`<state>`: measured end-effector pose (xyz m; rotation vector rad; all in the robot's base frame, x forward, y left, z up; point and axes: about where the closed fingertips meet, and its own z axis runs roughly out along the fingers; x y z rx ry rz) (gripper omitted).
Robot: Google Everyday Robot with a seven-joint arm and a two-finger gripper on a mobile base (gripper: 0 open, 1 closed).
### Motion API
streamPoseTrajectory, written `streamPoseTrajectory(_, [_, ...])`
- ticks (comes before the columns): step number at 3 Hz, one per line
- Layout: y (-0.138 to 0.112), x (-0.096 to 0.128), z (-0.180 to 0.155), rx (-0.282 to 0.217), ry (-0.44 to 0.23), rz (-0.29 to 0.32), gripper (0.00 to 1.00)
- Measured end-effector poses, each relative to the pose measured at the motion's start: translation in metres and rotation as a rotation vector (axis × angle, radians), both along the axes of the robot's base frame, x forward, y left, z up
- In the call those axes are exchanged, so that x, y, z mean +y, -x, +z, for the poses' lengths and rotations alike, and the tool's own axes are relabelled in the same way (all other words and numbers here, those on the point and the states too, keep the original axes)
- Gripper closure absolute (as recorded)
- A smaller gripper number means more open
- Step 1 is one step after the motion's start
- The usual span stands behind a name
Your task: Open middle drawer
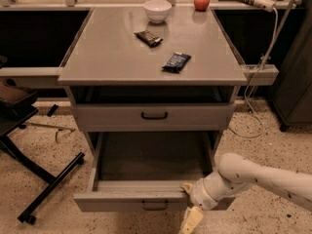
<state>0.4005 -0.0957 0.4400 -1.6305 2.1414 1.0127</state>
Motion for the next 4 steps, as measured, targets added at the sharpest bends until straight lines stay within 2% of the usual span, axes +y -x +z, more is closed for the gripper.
streamPoseTrajectory(1, [0.0, 0.0, 0.002, 0.0, -0.001, -0.002, 0.0])
streamPoseTrajectory(2, [0.029, 0.005, 0.005, 0.021, -0.034, -0.017, 0.0])
streamPoseTrajectory(3, [0.03, 0.007, 0.004, 0.027, -0.037, -0.01, 0.0])
streamPoseTrajectory(4, [0.041, 0.009, 0.003, 0.055, -0.04, -0.004, 0.0])
